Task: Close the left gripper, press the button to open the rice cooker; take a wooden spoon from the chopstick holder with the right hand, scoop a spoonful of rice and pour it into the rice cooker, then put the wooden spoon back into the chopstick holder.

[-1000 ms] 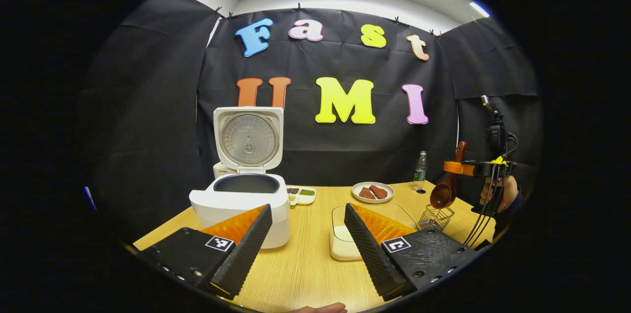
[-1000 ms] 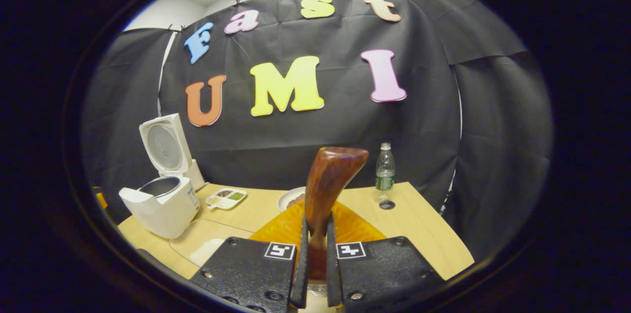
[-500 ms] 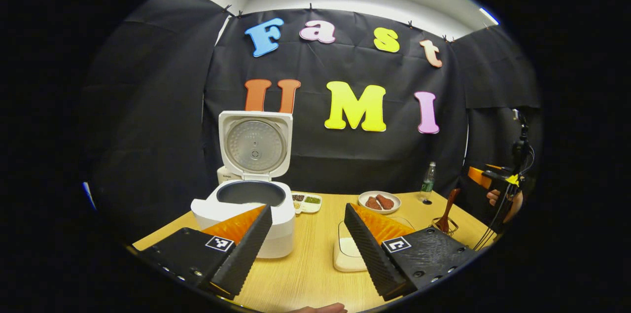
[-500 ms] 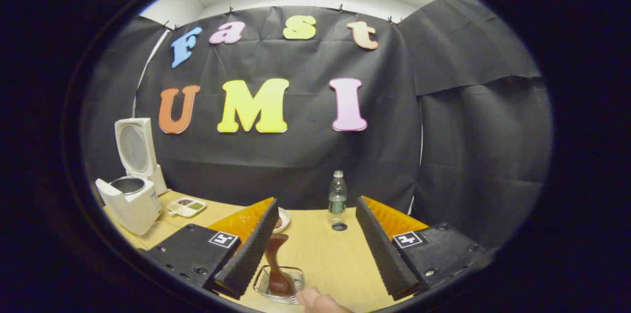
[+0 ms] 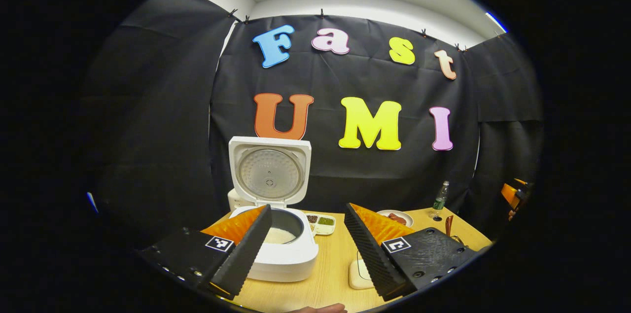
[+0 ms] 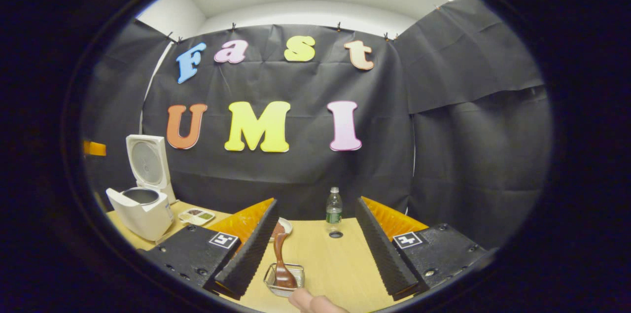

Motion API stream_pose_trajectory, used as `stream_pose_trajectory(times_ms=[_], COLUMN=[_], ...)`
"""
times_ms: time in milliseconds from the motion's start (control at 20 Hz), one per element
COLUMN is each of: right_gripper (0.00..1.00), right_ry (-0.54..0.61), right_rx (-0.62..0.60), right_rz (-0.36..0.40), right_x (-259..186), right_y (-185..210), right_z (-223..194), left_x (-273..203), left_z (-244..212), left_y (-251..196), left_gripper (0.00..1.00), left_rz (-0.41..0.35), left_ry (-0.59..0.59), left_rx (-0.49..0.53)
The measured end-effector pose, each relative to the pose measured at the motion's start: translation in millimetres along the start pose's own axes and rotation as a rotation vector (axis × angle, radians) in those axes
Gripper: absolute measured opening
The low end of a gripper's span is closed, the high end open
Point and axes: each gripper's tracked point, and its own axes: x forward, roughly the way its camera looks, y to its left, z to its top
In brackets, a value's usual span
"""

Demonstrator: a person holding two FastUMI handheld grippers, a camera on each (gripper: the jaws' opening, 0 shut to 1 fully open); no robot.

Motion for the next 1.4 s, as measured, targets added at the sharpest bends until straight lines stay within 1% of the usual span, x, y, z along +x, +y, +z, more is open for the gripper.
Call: stream_pose_trajectory(times_ms=[150, 300, 450, 500, 700, 850, 950, 1050, 1150, 1250, 1300, 1400], right_gripper=[0.99, 0.99, 0.99, 0.98, 0.99, 0.99, 0.99, 0.99, 0.99, 0.99, 0.99, 0.99], right_ry=[0.003, 0.023, 0.032, 0.031, 0.011, -0.011, -0.022, -0.025, -0.021, -0.014, -0.011, -0.011], right_rx=[0.019, 0.063, 0.091, 0.093, 0.084, 0.078, 0.069, 0.046, 0.017, -0.001, -0.007, -0.015], right_rz=[0.017, 0.045, 0.083, 0.091, 0.143, 0.181, 0.204, 0.219, 0.226, 0.228, 0.232, 0.229], right_x=[-1.7, -2.8, -2.8, -4.7, -3.1, -3.8, -4.7, -5.6, -5.9, -5.7, -6.5, -8.3], right_y=[3.2, 10.1, 17.5, 18.5, 29.8, 39.5, 47.4, 54.0, 59.0, 61.6, 63.6, 65.7], right_z=[-4.2, -11.2, -21.0, -22.8, -24.0, -24.7, -26.9, -31.6, -37.3, -41.2, -42.2, -43.1], left_x=[22.4, 44.6, 68.0, 74.5, 114.7, 154.3, 177.3, 199.8, 217.4, 233.1, 241.6, 258.7], left_z=[29.5, 48.9, 72.0, 79.8, 103.7, 105.4, 106.5, 108.4, 111.7, 117.4, 118.1, 109.3], left_y=[0.6, 7.8, 24.1, 26.4, 31.0, 56.4, 67.4, 80.1, 92.2, 99.8, 102.9, 107.4], left_gripper=[0.94, 0.94, 0.93, 0.94, 0.93, 0.94, 0.93, 0.93, 0.94, 0.93, 0.93, 0.93], left_rz=[-0.023, -0.020, 0.030, 0.036, -0.001, 0.037, 0.055, 0.085, 0.129, 0.158, 0.175, 0.194], left_ry=[-0.050, -0.051, -0.063, -0.069, -0.092, -0.104, -0.136, -0.194, -0.265, -0.353, -0.375, -0.367], left_rx=[-0.005, 0.011, 0.029, 0.029, -0.021, -0.049, -0.047, -0.043, 0.020, 0.124, 0.175, 0.250])
